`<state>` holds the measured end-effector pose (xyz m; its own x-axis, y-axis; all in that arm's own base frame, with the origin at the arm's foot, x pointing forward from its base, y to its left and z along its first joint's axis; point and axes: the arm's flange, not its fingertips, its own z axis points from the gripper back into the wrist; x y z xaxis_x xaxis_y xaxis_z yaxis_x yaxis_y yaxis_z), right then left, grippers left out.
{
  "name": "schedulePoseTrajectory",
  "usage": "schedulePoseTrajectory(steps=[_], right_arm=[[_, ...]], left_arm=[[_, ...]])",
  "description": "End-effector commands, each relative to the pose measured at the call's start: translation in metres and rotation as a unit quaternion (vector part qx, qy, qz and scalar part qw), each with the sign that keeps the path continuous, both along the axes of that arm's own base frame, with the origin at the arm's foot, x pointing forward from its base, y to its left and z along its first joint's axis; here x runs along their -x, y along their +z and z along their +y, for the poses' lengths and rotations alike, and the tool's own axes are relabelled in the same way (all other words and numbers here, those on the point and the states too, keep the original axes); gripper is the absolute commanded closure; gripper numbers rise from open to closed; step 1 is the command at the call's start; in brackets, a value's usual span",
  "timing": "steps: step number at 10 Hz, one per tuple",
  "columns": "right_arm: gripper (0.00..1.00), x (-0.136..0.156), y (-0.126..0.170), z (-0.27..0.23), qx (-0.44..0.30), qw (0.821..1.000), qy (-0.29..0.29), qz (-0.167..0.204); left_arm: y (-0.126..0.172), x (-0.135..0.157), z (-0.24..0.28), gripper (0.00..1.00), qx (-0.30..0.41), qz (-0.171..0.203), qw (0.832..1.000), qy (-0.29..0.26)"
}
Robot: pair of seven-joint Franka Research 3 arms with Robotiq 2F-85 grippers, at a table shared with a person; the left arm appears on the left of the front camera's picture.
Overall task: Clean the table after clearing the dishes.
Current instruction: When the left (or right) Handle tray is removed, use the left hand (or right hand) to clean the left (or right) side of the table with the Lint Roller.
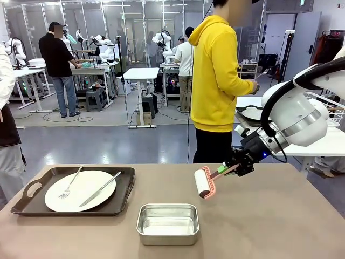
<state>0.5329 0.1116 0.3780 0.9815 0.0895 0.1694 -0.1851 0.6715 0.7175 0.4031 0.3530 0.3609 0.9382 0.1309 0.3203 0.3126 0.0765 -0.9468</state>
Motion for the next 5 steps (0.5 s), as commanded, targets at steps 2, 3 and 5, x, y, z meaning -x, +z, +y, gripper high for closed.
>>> schedulePoseTrajectory(steps=[2,3,5], right_arm=[[0.77,0.005,-0.011,0.007,0.030,0.998,-0.043,0.036],[0.77,0.006,-0.014,0.008,0.029,0.998,-0.046,0.040],[0.77,0.003,-0.019,0.004,0.025,0.996,-0.066,0.055]], left_arm=[[0.000,0.005,0.000,0.00,-0.004,-0.001,1.000,0.001],[0.000,0.005,0.000,0.00,-0.004,-0.001,1.000,0.001],[0.000,0.005,0.000,0.00,-0.004,-0.001,1.000,0.001]])
